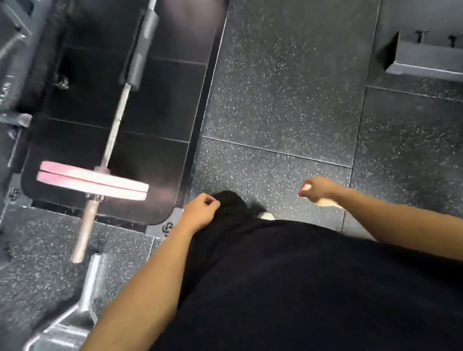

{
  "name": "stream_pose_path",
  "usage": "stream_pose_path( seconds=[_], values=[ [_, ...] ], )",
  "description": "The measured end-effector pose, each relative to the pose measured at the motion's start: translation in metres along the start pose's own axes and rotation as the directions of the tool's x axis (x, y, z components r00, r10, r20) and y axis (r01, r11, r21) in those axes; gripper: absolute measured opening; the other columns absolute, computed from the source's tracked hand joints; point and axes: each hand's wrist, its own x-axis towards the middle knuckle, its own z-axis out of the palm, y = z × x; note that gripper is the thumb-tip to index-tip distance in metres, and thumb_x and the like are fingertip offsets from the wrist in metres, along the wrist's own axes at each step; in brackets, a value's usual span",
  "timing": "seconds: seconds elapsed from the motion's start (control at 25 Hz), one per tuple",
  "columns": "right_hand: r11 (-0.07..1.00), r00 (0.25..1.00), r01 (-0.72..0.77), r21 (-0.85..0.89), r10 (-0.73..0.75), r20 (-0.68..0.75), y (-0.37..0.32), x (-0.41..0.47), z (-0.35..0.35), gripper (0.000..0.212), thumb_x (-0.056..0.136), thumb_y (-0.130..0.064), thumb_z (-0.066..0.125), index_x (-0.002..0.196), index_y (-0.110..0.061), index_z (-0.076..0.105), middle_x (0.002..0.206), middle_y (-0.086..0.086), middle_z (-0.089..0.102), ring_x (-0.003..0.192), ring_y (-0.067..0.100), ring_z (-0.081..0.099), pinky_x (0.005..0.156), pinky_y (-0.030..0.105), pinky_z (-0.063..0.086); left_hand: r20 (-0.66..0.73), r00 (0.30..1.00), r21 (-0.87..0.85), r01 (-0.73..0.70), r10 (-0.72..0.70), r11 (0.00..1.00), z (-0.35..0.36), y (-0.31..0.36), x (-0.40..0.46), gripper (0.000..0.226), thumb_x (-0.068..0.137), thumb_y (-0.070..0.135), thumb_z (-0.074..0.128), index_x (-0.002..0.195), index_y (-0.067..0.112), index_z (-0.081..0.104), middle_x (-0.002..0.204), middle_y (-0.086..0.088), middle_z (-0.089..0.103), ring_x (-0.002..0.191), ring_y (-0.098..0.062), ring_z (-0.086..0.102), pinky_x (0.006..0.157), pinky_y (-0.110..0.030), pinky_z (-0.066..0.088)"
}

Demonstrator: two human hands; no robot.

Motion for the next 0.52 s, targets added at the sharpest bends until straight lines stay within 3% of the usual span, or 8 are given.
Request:
stream_pose_path(
  seconds=[0.2, 0.44, 0.52],
  values=[
    [0.997, 0.995, -0.043, 0.068, 0.036, 0.095, -0.036, 0.089, -0.103, 0.036, 0.098, -0.024, 0.051, 0.128, -0.004, 0.056, 0.134, 0.015, 0.056, 0.119, 0.030, 0.055, 0.100, 0.037, 0.043, 0.171, 0.985, 0.100, -0.003, -0.015, 0.995, -0.083, 0.076, 0.125, 0.035, 0.095, 0.044, 0.050, 0.122, 0.023, 0.058, 0.134, -0.003, 0.058, 0.121, -0.024, 0.053, 0.097, -0.031, 0.038],
    [0.951, 0.986, -0.154, 0.267, 0.164, -0.017, -0.086, 0.194, -0.259, 0.037, 0.093, -0.026, 0.058, 0.123, -0.005, 0.061, 0.107, 0.012, 0.063, 0.080, 0.022, 0.054, 0.064, 0.027, 0.041, 0.215, 0.975, 0.314, -0.132, 0.065, 0.940, -0.239, 0.222, 0.278, 0.036, 0.095, 0.044, 0.049, 0.121, 0.021, 0.060, 0.133, -0.003, 0.058, 0.120, -0.022, 0.052, 0.095, -0.031, 0.039],
    [0.912, 0.976, -0.164, 0.376, 0.204, -0.070, -0.099, 0.215, -0.311, 0.039, 0.093, -0.028, 0.058, 0.124, -0.006, 0.060, 0.114, 0.014, 0.064, 0.094, 0.026, 0.062, 0.077, 0.028, 0.046, 0.229, 0.970, 0.358, -0.166, 0.085, 0.919, -0.284, 0.270, 0.316, 0.038, 0.096, 0.041, 0.049, 0.123, 0.018, 0.059, 0.135, -0.005, 0.057, 0.122, -0.024, 0.052, 0.097, -0.031, 0.039]
  ],
)
